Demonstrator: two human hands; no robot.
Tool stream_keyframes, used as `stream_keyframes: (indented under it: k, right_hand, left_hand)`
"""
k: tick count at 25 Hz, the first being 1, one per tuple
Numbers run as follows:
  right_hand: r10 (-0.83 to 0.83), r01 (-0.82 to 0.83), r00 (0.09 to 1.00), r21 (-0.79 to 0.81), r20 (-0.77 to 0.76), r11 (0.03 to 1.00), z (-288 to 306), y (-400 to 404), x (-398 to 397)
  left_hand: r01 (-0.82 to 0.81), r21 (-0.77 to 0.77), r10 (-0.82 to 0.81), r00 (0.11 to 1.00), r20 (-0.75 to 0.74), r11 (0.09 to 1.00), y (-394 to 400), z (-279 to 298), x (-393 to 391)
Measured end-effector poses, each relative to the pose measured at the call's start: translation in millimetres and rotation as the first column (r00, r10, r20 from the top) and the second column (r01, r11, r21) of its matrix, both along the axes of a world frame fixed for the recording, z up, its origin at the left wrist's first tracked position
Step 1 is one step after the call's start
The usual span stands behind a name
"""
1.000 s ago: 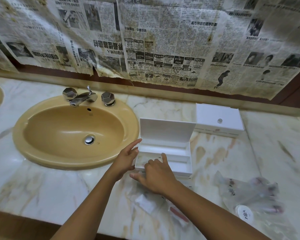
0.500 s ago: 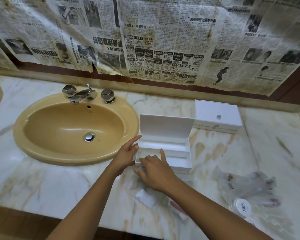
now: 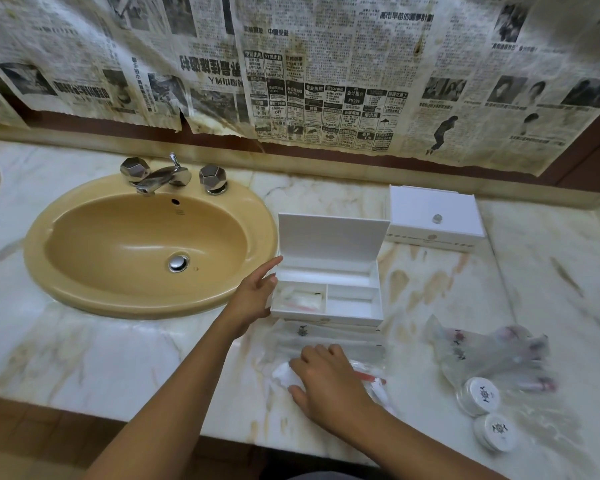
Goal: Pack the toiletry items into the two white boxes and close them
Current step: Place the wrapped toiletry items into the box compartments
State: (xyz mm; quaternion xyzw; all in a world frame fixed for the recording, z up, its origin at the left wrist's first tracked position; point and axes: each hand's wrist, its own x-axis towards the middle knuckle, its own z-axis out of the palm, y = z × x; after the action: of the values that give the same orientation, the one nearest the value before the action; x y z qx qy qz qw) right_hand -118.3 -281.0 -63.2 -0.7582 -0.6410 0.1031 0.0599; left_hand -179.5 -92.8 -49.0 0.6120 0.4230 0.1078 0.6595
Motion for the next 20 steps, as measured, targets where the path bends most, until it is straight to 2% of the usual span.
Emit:
stream_keyframes:
  k: [9, 16, 20]
  right_hand:
    - [0.048, -0.047, 0.998, -0.035, 0.036, 0.998, -15.6, -0.4, -9.7]
    - [0.041, -0.043, 0.998, 0.058, 0.050, 0.997, -8.6, -2.3, -6.3]
    - [-0.005, 0.007, 1.000, 0.207, -0.008, 0.978, 8.3, -0.5, 4.2]
  left_hand:
    - [-0.019, -0.011, 0.019, 1.000, -0.018, 1.000, 1.6, -0.7, 1.5]
    - [0.011, 0.005, -0.011, 1.000, -0.021, 1.000, 3.2, -1.6, -0.3]
    - [0.009, -0.010, -0.009, 1.000, -0.011, 1.000, 4.5, -2.2, -0.4]
